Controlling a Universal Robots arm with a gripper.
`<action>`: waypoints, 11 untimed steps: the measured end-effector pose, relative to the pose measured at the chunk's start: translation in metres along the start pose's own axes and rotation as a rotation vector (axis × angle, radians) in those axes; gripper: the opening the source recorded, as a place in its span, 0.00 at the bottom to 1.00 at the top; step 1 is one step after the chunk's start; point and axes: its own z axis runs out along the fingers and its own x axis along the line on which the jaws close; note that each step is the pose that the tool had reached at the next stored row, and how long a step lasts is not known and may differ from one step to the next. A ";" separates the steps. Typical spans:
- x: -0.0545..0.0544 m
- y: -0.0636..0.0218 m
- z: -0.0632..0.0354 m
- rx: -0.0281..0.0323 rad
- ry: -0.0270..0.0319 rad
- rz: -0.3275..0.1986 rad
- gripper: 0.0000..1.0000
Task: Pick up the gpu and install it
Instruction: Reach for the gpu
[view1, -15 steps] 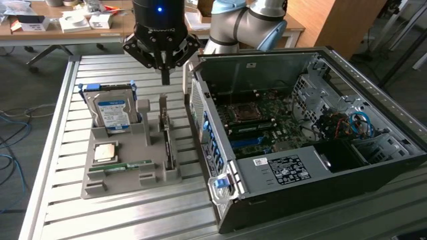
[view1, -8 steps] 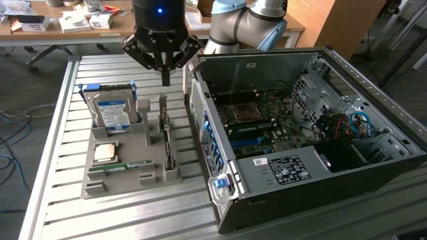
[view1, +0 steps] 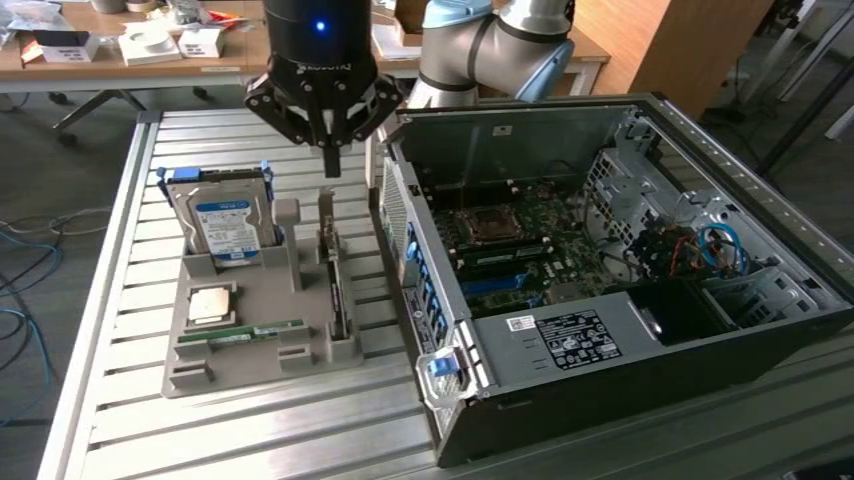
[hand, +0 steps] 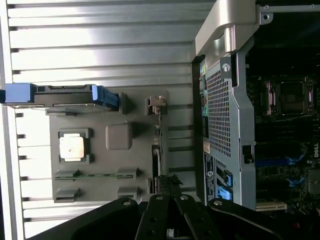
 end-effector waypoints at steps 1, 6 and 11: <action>0.000 -0.0012 -0.0001 0.0000 0.0000 0.000 0.11; 0.000 -0.0086 -0.0004 0.0000 0.0000 0.000 0.11; 0.000 -0.0168 -0.0008 0.0001 0.0000 0.000 0.11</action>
